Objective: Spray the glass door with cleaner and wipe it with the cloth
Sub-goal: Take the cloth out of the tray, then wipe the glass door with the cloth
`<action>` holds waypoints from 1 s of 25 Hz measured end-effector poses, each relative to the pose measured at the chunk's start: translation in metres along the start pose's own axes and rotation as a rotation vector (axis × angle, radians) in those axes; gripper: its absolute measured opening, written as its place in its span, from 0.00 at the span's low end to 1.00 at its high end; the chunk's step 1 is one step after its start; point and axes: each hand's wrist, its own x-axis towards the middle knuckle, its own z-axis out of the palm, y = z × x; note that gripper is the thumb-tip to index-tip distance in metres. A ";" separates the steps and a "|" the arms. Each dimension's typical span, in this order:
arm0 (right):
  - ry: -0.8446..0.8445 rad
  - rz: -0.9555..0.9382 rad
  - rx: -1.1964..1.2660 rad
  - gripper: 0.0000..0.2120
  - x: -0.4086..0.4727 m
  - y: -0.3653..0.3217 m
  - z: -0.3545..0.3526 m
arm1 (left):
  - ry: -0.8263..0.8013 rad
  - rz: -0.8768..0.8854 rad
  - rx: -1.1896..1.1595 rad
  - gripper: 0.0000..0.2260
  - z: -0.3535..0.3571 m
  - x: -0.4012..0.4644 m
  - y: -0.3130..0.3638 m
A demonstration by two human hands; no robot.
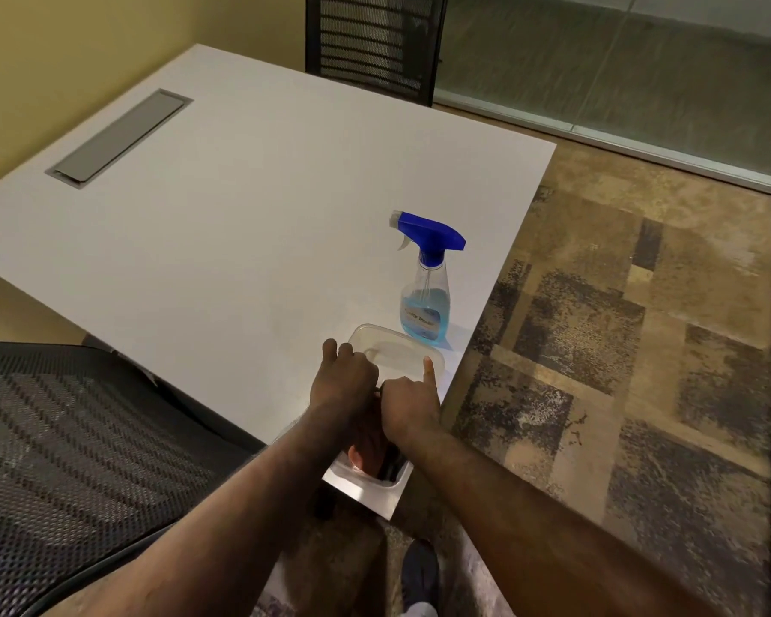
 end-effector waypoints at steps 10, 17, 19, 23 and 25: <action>0.158 0.042 0.295 0.10 -0.056 0.001 -0.054 | 0.191 -0.115 -0.046 0.07 -0.052 -0.068 -0.019; 0.743 0.018 0.116 0.12 -0.142 0.023 -0.107 | 0.684 -0.073 -0.043 0.14 -0.093 -0.132 -0.015; 0.860 0.036 0.061 0.10 -0.177 0.040 -0.134 | 0.831 -0.019 -0.014 0.12 -0.121 -0.151 -0.002; 1.001 0.110 -0.041 0.16 -0.266 0.084 -0.181 | 1.023 0.210 -0.131 0.23 -0.193 -0.177 0.055; 1.077 0.153 -0.064 0.16 -0.310 0.108 -0.203 | 1.051 0.319 -0.200 0.32 -0.226 -0.184 0.088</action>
